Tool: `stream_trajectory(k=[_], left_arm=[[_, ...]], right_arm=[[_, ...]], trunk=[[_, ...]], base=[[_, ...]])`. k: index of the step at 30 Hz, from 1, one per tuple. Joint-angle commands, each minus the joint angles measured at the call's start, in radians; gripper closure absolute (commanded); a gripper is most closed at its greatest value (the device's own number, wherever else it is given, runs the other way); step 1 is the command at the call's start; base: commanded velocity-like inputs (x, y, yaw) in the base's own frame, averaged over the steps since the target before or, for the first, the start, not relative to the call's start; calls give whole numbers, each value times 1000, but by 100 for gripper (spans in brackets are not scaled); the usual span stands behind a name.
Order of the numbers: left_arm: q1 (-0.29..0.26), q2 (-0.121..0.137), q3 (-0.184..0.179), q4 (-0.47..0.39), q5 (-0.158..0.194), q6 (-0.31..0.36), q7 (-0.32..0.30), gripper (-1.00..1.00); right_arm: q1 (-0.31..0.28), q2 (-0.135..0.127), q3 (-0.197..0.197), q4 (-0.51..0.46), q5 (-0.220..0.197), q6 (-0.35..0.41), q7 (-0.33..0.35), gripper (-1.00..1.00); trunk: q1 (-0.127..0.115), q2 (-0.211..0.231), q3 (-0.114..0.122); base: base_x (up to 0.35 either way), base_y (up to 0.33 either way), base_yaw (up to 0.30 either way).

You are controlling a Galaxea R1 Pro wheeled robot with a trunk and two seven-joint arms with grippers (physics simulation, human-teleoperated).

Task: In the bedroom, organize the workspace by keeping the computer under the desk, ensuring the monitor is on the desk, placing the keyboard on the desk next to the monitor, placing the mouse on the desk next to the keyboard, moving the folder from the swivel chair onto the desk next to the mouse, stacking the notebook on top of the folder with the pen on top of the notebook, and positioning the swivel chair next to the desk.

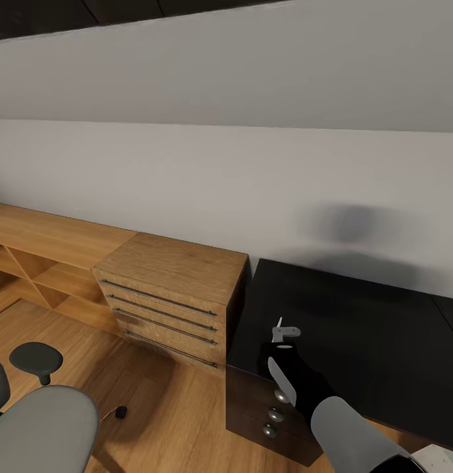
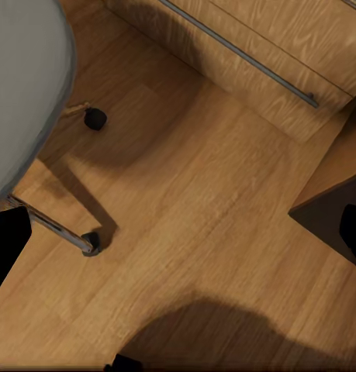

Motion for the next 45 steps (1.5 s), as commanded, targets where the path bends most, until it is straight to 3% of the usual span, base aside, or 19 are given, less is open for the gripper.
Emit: stream_trajectory(k=[1, 19, 23, 45], left_arm=[[0, 2, -4, 0, 9, -6, 6, -100], [0, 1, -5, -4, 5, -7, 4, -100], [0, 2, -6, -3, 5, -7, 4, -100], [0, 2, -7, -3, 8, -4, 3, -100]], right_arm=[[0, -1, 5, 21, -16, 11, -9, 100], [0, -16, -18, 7, -27, 29, -13, 100], [-1, -16, -55, 6, -27, 56, -9, 100], [0, -18, -62, -16, -31, 57, 4, 100]], trunk=[[0, -1, -1], [0, -1, -1], [0, -1, -1], [0, -1, -1]], base=[[0, 0, 0], [0, 0, 0], [0, 0, 0], [0, 0, 0]])
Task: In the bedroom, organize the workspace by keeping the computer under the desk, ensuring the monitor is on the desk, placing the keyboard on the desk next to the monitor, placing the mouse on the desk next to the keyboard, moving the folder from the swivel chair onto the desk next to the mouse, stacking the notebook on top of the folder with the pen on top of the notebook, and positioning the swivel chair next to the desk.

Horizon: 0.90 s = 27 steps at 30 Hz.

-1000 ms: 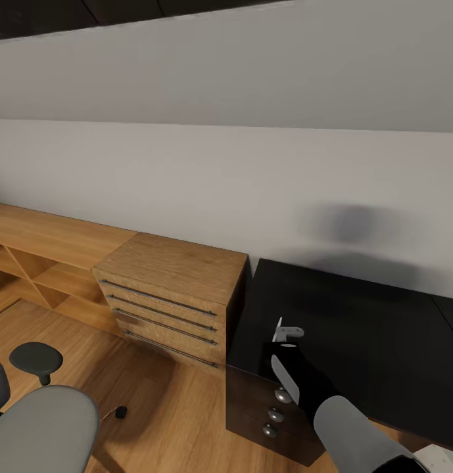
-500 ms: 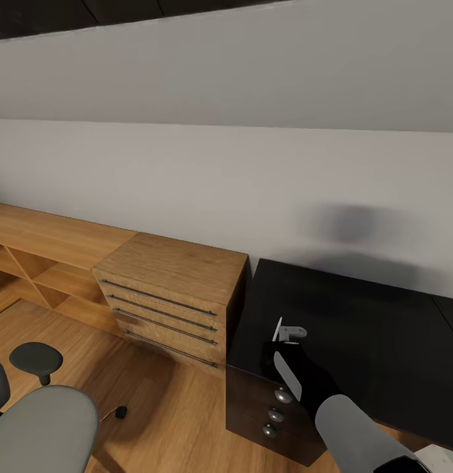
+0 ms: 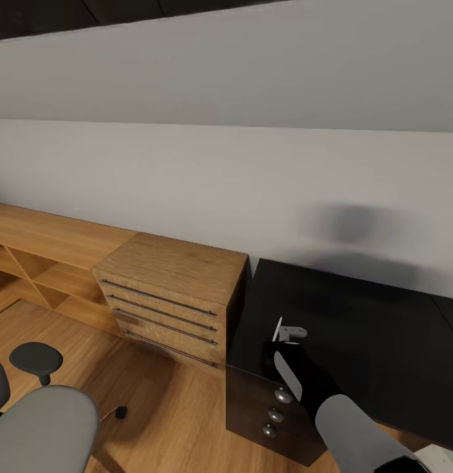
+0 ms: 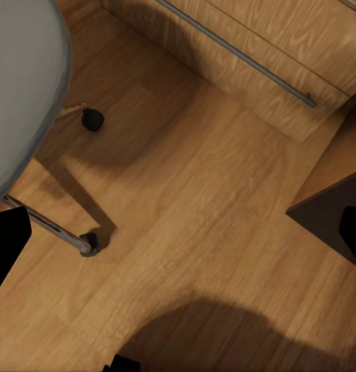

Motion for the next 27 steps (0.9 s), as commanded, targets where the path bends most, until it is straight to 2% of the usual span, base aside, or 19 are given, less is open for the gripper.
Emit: stream_trajectory(k=[1, 7, 27], left_arm=[[0, 1, -4, -1, 10, -5, 6, -100], [0, 2, -2, 0, 11, -6, 6, -100], [0, 2, -2, 2, 11, -6, 6, -100]], right_arm=[[0, -1, 5, 9, -9, 10, 5, 100], [0, -1, 4, 4, -5, 10, 91, 100], [0, -2, -15, 2, -5, 2, 99, 100]], trunk=[[0, -1, -1], [0, -1, -1], [0, -1, -1]], base=[[0, 0, 0], [0, 0, 0], [0, 0, 0]])
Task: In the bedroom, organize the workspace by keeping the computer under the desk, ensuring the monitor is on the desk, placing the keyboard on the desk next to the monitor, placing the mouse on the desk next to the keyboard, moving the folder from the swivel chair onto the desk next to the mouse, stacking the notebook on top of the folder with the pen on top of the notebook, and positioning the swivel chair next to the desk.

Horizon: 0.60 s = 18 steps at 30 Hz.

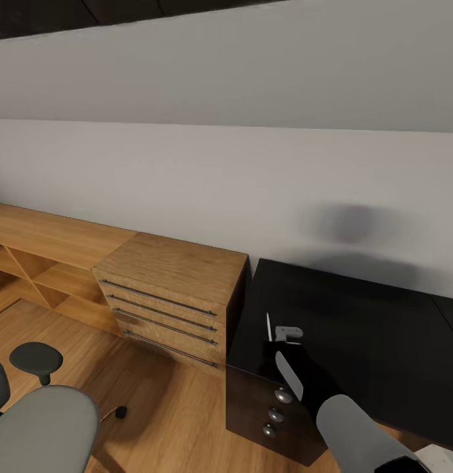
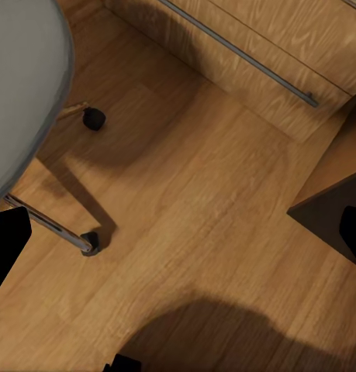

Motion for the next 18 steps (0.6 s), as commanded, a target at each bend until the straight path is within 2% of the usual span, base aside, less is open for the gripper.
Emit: stream_trajectory(k=[1, 6, 7, 12, 14, 15, 18], left_arm=[[0, 1, -4, -1, 10, -5, 6, -100], [0, 1, -4, -1, 9, -6, 4, -100], [0, 1, -5, -1, 9, -6, 3, -100], [0, 1, -5, 5, 10, -4, 3, -100], [0, 1, -5, 18, 10, -3, 2, -100], [0, 1, -4, 33, 9, -3, 3, -100], [0, 1, -4, 38, 9, -3, 4, -100]], right_arm=[[-1, -1, 5, -2, -12, 3, -11, 100], [-1, -4, 5, -4, -12, 3, -11, 100], [-1, -15, 5, -20, -12, 6, -12, 100], [0, -29, 5, -77, -13, 12, -15, 100], [0, -34, 5, -112, -13, 17, -17, 100], [3, -49, 0, -186, -14, 52, -20, 100], [8, -55, -27, -274, -15, 98, -20, 100]], trunk=[[0, -1, -1], [0, -1, -1], [-4, 6, 2], [-23, 41, 18], [-31, 55, 24], [-34, 62, 27], [-46, 83, 37]], base=[[0, 0, 0], [0, 0, 0], [0, 0, 0], [0, 0, 0], [0, 0, 0], [0, 0, 0], [0, 0, 0]])
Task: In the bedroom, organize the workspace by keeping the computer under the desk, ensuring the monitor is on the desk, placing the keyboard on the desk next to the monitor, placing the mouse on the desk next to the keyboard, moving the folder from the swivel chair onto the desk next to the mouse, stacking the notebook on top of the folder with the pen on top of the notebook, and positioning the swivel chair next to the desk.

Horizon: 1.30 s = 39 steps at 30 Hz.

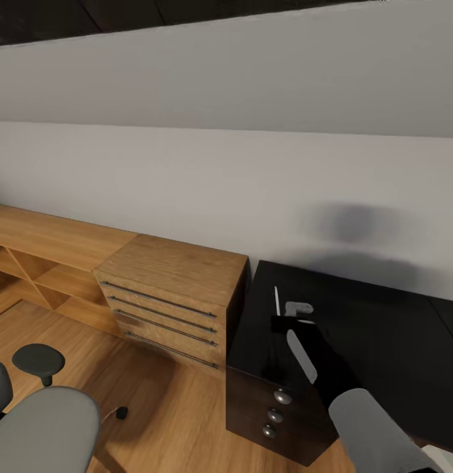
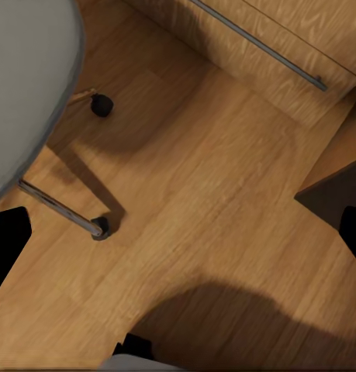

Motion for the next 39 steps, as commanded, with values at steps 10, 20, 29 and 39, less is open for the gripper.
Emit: stream_trajectory(k=[10, 20, 29, 39], left_arm=[[0, 3, -4, 3, 13, -1, 6, -100], [0, 2, -3, 3, 11, -3, 6, -100], [0, 1, -3, 17, 13, -7, 6, -100], [0, 1, -3, 18, 13, -5, 6, -100]], right_arm=[[211, 2, -237, -601, -16, 308, -8, 100], [249, 4, -423, -686, -240, 343, -8, 100], [249, 2, -567, -688, -283, 342, -6, 100], [249, 4, -581, -688, -299, 338, -6, 100]], trunk=[[-38, 70, 30], [-42, 77, 34], [-42, 77, 34], [-42, 77, 33]], base=[[0, 0, 0], [0, 0, 0], [-18, 0, -181], [-290, 0, -276]])
